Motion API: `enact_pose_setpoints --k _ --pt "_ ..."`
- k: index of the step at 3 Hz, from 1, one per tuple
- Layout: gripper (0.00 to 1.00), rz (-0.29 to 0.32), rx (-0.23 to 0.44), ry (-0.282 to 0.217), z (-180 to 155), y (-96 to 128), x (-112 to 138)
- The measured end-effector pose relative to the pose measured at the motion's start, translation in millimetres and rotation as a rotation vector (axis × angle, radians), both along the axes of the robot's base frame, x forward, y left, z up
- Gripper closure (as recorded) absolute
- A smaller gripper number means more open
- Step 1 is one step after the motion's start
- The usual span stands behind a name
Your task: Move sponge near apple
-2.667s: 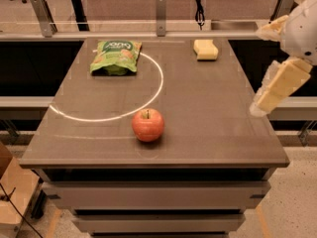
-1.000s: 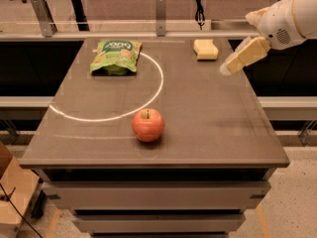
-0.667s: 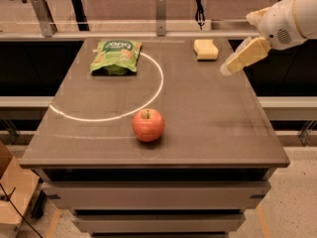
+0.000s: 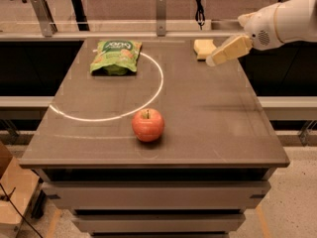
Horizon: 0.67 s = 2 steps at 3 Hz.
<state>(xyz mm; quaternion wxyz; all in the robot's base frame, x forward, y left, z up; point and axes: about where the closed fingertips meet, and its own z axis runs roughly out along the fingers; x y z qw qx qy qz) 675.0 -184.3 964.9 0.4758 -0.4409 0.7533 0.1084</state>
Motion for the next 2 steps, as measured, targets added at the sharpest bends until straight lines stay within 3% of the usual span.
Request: enact_pose_setpoints --k 2 --pt "0.0 -0.073 0.168 0.013 -21.5 13.2 57.1"
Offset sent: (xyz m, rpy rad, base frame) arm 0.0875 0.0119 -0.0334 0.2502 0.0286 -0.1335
